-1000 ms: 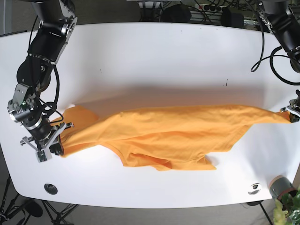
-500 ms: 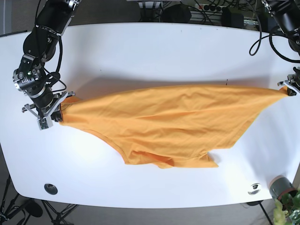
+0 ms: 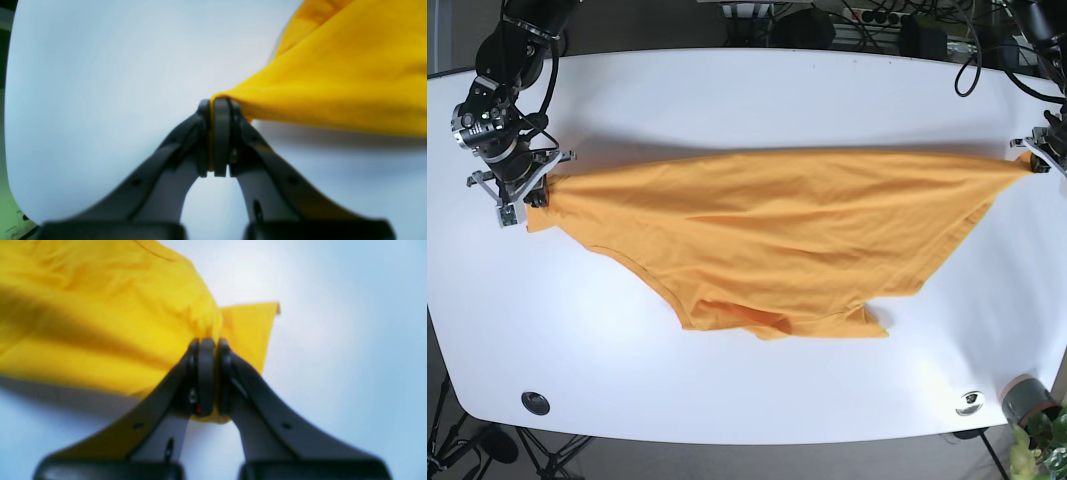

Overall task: Fold the T-shirt properly
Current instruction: 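Release the shirt with the right gripper and raise it, then lower the right gripper onto the shirt's hem and grasp it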

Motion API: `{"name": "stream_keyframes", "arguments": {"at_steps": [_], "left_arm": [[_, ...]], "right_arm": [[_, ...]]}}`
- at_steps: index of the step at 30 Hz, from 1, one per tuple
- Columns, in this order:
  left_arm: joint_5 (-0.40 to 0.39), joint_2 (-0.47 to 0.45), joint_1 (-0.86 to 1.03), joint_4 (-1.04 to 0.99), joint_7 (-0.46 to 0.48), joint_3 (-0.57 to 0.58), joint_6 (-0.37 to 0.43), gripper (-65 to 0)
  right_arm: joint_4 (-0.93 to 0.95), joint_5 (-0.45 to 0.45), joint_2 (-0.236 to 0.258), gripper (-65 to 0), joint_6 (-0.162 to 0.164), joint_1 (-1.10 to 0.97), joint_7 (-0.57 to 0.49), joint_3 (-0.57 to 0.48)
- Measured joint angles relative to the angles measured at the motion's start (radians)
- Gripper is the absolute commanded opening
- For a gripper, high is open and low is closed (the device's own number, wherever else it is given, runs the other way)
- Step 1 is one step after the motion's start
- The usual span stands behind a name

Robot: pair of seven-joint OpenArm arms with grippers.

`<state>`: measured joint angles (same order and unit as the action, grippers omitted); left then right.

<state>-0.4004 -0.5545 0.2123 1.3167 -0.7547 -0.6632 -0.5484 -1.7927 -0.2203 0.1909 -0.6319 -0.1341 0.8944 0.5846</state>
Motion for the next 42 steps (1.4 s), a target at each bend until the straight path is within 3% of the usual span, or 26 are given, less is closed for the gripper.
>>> {"name": "stream_keyframes", "arguments": {"at_steps": [7,15,19,22,34,42], "left_arm": [[-0.001,0.014,0.032,0.000,0.031,0.000,-0.006,-65.0],[0.000,0.014,0.030,0.000,0.031,0.000,-0.005,-65.0],[0.000,0.014,0.029,0.000,0.032,0.002,-0.003,-65.0],[0.000,0.014,0.029,0.000,0.031,0.004,-0.003,-65.0],[0.000,0.043,0.024,0.002,0.039,0.009,-0.002,-65.0],[0.003,0.044,0.024,0.002,0.038,0.010,-0.002,-65.0]], "right_arm": [[0.000,0.004,0.000,-64.8,0.000,-0.058,0.000,0.036],[0.000,0.000,-0.019,-27.3,0.000,-0.077,-0.003,0.105],[-0.039,0.008,-0.030,-13.2,0.000,-0.080,0.007,0.132],[-0.083,0.010,-0.024,-6.7,0.003,-0.064,0.000,0.094],[-0.091,0.011,-0.026,-4.3,0.003,0.111,0.000,-0.069],[0.043,0.005,-0.028,-4.3,0.002,0.261,-0.001,-0.285]]}}
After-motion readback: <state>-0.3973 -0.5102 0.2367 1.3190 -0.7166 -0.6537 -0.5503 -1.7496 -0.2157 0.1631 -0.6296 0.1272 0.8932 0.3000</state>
